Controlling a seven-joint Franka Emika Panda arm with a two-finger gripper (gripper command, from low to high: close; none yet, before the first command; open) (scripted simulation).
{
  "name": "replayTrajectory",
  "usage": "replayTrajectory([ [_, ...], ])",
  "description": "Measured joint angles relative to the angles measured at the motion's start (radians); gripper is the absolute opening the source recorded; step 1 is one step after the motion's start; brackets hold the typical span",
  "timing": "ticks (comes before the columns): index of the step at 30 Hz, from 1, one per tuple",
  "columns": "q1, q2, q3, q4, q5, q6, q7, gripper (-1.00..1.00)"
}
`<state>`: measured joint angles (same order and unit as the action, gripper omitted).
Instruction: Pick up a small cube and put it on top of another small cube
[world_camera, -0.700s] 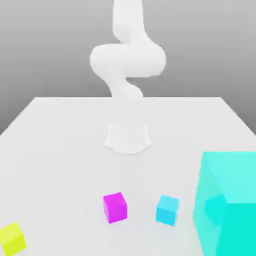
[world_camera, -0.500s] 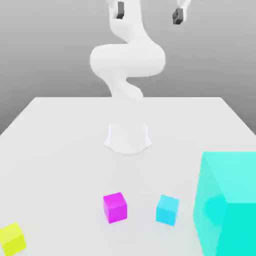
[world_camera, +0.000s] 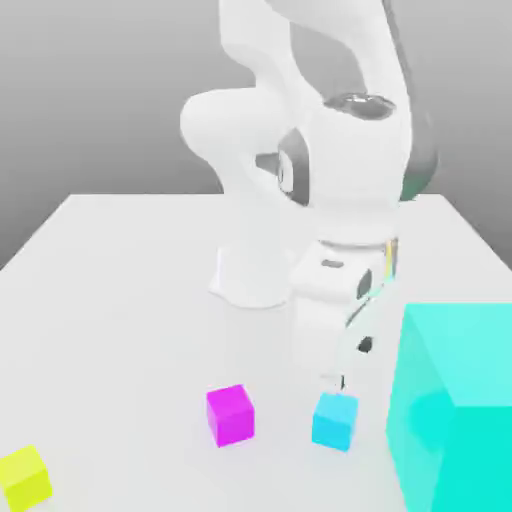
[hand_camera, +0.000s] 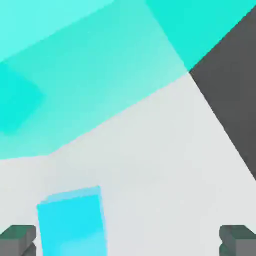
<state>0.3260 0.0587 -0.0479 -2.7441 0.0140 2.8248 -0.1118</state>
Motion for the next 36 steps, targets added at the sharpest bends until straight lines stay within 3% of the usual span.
replayTrajectory([
  [6,-0.019,0.217,0.026,0.023,0.019,0.173,-0.039,0.0],
  [7,-0.022,0.243,0.029,0.027,0.021,0.193,-0.041,-1.0],
  [14,-0.025,0.244,0.032,0.028,0.019,0.192,-0.04,-1.0],
  [21,-0.025,0.029,0.008,0.001,-0.019,0.011,-0.013,-1.0],
  [27,-0.086,-0.019,-0.041,0.192,-0.132,-0.172,0.137,-1.0],
  [36,-0.001,-0.047,0.05,0.509,-0.103,-0.528,0.414,-1.0],
])
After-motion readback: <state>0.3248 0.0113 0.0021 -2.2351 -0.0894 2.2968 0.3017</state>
